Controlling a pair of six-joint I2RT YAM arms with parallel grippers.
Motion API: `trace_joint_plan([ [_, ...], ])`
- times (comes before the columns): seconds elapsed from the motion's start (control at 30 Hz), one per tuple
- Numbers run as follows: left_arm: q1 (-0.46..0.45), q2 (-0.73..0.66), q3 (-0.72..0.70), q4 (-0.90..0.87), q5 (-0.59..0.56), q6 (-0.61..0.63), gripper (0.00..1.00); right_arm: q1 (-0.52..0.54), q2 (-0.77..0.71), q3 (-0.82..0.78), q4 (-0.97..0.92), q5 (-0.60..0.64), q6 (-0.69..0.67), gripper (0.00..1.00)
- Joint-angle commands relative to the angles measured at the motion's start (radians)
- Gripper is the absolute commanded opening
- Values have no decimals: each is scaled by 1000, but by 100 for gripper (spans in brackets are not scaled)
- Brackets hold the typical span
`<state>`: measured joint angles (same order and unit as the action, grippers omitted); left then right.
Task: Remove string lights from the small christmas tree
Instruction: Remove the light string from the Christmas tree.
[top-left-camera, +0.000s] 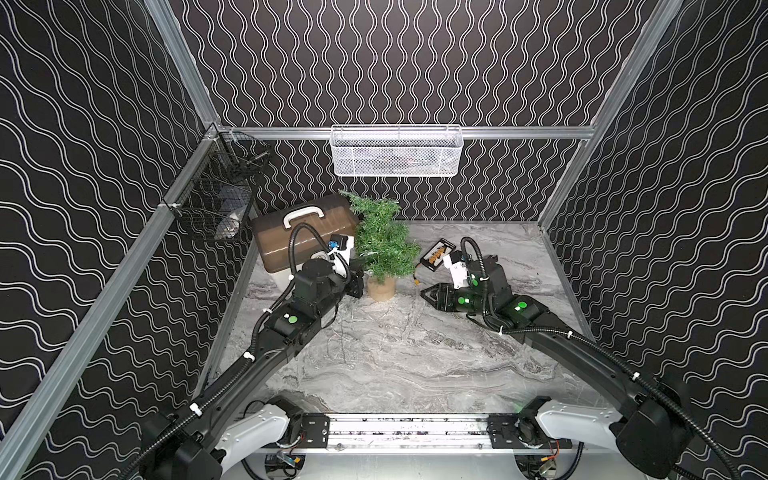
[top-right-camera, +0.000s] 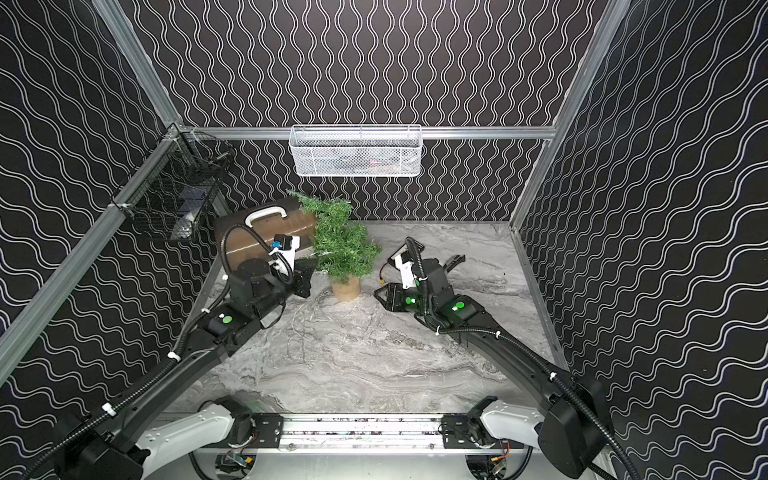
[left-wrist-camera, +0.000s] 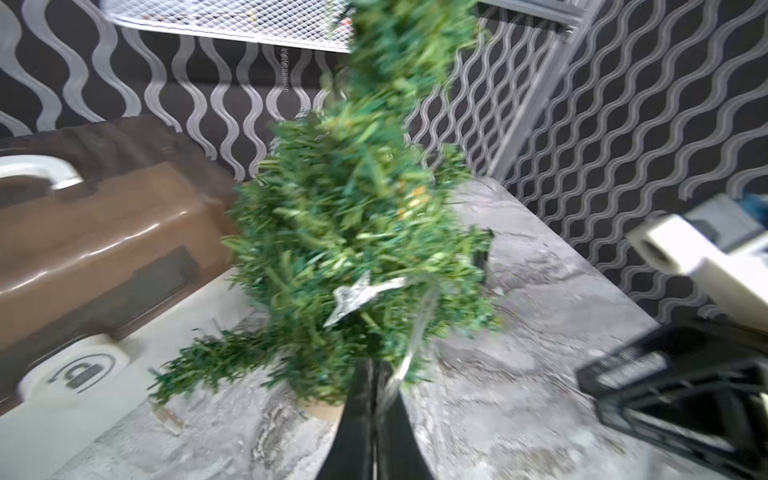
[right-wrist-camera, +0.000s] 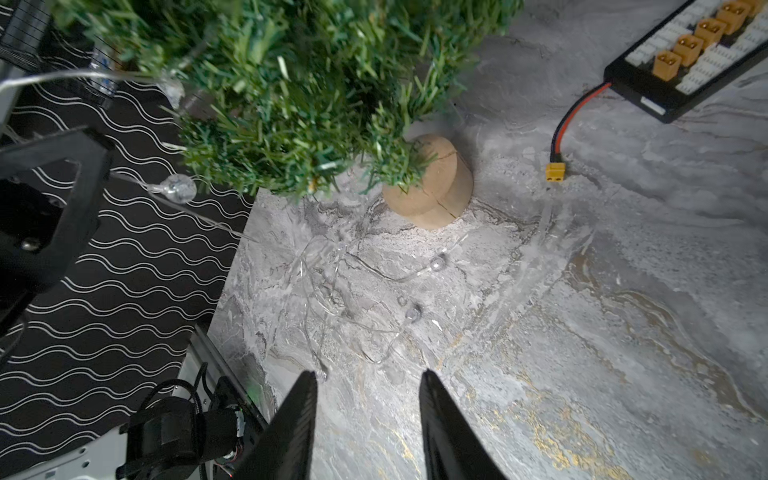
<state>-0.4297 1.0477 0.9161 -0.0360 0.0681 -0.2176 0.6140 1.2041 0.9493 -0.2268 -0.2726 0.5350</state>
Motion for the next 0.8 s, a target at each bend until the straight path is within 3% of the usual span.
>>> trace_joint_plan([
  [0.0, -1, 12, 74, -135, 184, -25, 0, 0, -15, 32, 14, -14, 19, 42],
  [0.17, -1, 18, 185, -244, 317, -25, 0, -2, 4, 107, 32, -48, 32, 42],
  [0.33, -1, 42, 241, -243, 428, -72, 0, -2, 72, 192, 89, -104, 48, 46],
  [0.77, -32, 136, 367, -213, 479, -139, 0, 1, 236, 326, 215, -172, 37, 53],
])
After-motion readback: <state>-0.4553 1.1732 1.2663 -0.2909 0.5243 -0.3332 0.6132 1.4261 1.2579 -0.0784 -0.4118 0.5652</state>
